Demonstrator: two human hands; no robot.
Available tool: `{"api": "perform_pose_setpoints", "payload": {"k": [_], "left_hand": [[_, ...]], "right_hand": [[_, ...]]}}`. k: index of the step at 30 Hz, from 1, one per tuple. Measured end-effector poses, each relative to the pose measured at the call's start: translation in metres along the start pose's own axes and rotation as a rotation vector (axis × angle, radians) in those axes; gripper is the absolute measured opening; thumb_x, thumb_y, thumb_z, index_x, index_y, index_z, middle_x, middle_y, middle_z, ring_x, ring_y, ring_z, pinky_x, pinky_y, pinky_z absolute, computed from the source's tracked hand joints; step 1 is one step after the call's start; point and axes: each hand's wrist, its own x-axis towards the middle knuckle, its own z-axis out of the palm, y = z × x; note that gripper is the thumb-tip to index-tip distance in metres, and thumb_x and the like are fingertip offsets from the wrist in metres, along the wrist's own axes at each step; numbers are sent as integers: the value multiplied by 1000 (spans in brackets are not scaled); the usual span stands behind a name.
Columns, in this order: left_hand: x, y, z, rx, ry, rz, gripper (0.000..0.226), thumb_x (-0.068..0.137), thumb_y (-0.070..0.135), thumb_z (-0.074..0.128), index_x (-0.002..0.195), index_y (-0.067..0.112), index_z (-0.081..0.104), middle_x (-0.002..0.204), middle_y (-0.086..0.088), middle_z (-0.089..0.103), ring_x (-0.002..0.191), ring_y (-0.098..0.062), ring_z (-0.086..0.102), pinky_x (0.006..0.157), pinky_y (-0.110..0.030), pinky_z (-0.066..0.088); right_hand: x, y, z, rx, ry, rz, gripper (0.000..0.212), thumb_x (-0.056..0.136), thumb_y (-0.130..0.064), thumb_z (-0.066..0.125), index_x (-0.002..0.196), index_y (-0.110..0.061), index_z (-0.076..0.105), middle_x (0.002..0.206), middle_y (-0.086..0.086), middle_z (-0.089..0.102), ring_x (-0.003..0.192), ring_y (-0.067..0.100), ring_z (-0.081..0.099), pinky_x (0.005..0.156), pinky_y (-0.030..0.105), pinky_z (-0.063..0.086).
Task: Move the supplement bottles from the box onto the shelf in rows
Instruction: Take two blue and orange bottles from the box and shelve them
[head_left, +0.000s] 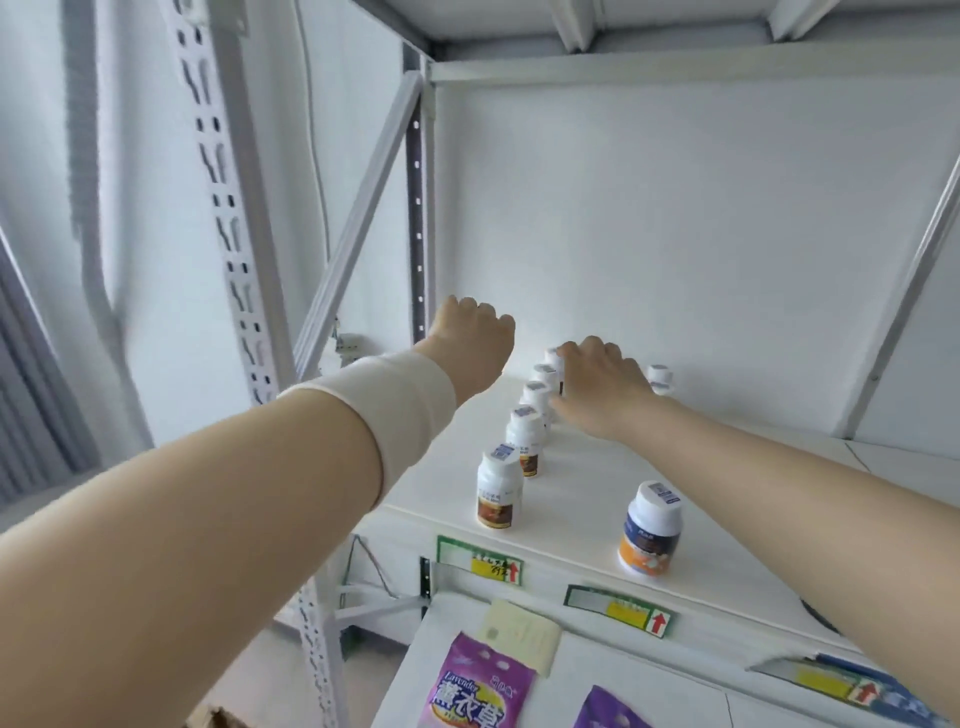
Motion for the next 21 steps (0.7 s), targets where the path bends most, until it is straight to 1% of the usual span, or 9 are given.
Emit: {"api": "perform_pose_setpoints", "payload": {"k": [5,7,10,13,15,16,18,21], "left_hand": [[-97,-67,21,146,-96,-93,40,93,24,51,129,9,42,124,-9,52,114,-26,51,95,-34,36],[-138,-97,33,154,-145,-141,43,94,21,49,134,8,38,128,-10,51,118,-28,49,98,-36,35],[-204,-145,58,106,-225,-246,38,95,22,49,129,8,40,128,-11,49,119,-29,47,100,-36,33],[-274,-195,99,75,-333,-329,32,93,19,51,122,8,45,122,-10,52,112,-27,50,94,-33,35],[-323,-222,132,66,-423,-366,32,91,17,51,121,9,45,120,-9,54,109,-26,52,91,-32,36],[-348,-232,148,68,-471,-378,33,91,17,50,122,9,45,121,-9,54,110,-26,52,92,-33,36],[-397,-250,181,49,-569,-406,35,94,20,47,127,10,43,127,-11,52,117,-28,50,99,-35,34],[-460,-260,232,11,-664,-445,36,96,19,43,131,8,42,131,-13,50,121,-29,48,104,-38,33]], "right_hand": [[-24,-103,-5,-37,-9,-158,49,94,-31,47,135,-9,34,136,15,37,126,32,36,99,40,34],[-33,-145,-6,-42,-31,-222,49,94,-32,45,136,-8,32,139,16,35,128,34,34,101,41,33],[-45,-214,4,-45,-89,-323,54,95,-32,44,140,-9,27,143,18,30,131,35,31,103,43,32],[-59,-292,31,-60,-160,-413,56,95,-35,44,141,-9,26,143,17,29,131,35,31,102,42,33],[-69,-343,57,-74,-208,-469,59,95,-38,44,142,-10,24,144,16,29,132,34,31,103,42,33],[-75,-367,71,-74,-223,-502,58,95,-39,44,142,-11,25,144,15,30,132,33,32,104,41,33],[-87,-413,103,-64,-255,-576,55,95,-36,43,141,-11,27,142,14,32,131,32,33,105,41,33],[-107,-468,153,-80,-340,-672,54,94,-35,45,140,-11,29,140,14,34,129,32,35,106,42,33]]}}
